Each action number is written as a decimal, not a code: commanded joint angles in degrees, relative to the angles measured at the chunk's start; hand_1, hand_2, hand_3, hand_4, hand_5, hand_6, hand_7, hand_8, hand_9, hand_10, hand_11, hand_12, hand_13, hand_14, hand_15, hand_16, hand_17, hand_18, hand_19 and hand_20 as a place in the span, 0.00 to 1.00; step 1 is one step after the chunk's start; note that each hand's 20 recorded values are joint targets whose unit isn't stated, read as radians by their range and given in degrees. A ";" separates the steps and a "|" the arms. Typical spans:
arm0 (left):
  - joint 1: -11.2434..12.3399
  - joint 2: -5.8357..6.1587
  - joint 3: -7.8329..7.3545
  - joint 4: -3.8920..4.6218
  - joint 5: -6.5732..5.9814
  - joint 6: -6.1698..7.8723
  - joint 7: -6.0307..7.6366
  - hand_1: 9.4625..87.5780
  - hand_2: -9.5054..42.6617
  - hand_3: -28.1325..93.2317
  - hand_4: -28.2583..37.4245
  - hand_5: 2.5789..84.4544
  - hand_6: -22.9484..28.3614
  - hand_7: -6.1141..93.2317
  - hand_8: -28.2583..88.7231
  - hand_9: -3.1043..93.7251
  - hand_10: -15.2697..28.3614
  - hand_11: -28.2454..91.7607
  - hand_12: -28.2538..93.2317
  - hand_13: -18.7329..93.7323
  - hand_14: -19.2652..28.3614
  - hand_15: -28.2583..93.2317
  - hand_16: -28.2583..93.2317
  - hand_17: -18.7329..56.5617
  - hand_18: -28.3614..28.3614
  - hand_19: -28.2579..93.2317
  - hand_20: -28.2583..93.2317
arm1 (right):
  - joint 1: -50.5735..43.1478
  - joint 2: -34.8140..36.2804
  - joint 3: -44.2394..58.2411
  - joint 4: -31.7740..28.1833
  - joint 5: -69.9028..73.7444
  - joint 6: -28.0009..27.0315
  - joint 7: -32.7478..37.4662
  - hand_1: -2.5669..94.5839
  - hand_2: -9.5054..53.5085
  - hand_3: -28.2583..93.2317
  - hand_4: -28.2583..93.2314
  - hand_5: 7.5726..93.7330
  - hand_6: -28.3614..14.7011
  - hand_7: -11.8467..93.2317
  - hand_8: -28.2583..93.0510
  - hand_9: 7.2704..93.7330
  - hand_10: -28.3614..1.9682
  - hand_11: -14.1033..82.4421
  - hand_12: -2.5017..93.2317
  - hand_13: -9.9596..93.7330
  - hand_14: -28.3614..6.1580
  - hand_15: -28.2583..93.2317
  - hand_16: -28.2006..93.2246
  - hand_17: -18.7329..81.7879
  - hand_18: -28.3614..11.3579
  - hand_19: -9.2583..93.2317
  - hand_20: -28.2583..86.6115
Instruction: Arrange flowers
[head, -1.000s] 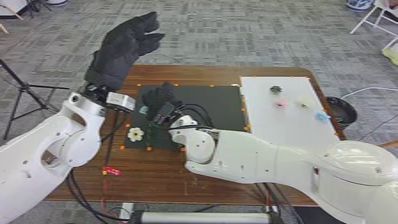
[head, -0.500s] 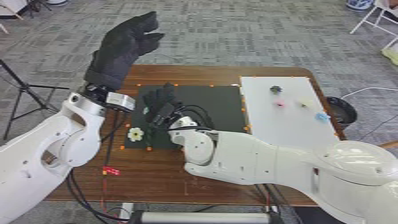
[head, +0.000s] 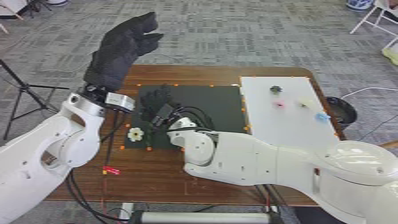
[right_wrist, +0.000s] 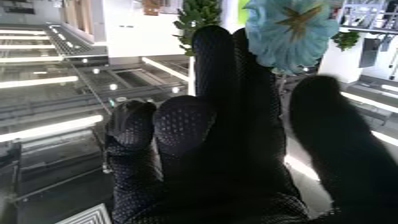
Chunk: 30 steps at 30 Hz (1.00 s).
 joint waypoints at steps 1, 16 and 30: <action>-0.09 -0.44 -0.18 -0.23 -0.08 -0.12 0.85 0.20 0.14 0.80 0.04 0.35 0.50 0.24 0.17 0.28 0.60 0.39 0.39 0.35 0.69 0.47 0.28 0.13 0.85 0.54 0.35 | 0.19 0.25 0.53 0.26 -0.72 1.39 -0.72 0.31 0.42 0.92 0.05 0.70 0.71 0.36 0.18 0.75 0.62 0.44 0.25 0.69 0.50 0.93 0.48 0.46 0.14 0.93 0.75; -0.02 -0.38 -0.11 -0.37 -0.21 0.31 1.23 0.20 0.14 0.80 0.04 0.35 0.50 0.24 0.17 0.28 0.61 0.39 0.39 0.35 0.69 0.47 0.28 0.13 0.85 0.54 0.35 | 0.06 -0.08 0.79 0.50 -1.67 2.49 0.32 0.49 0.08 0.91 0.00 0.75 0.74 0.39 0.20 0.84 0.72 0.30 0.40 0.72 0.56 0.92 0.48 0.49 0.16 0.95 0.74; 9.22 -0.06 -7.59 -2.71 -0.20 2.47 0.81 0.20 0.14 0.80 0.04 0.35 0.50 0.24 0.17 0.28 0.61 0.39 0.39 0.35 0.69 0.47 0.28 0.13 0.85 0.54 0.35 | -1.95 18.35 11.39 -20.07 1.63 -15.60 -7.74 0.28 0.00 0.93 0.00 0.42 0.60 0.36 0.12 0.41 0.49 0.65 0.36 0.54 0.45 0.93 0.49 0.39 0.19 0.88 0.75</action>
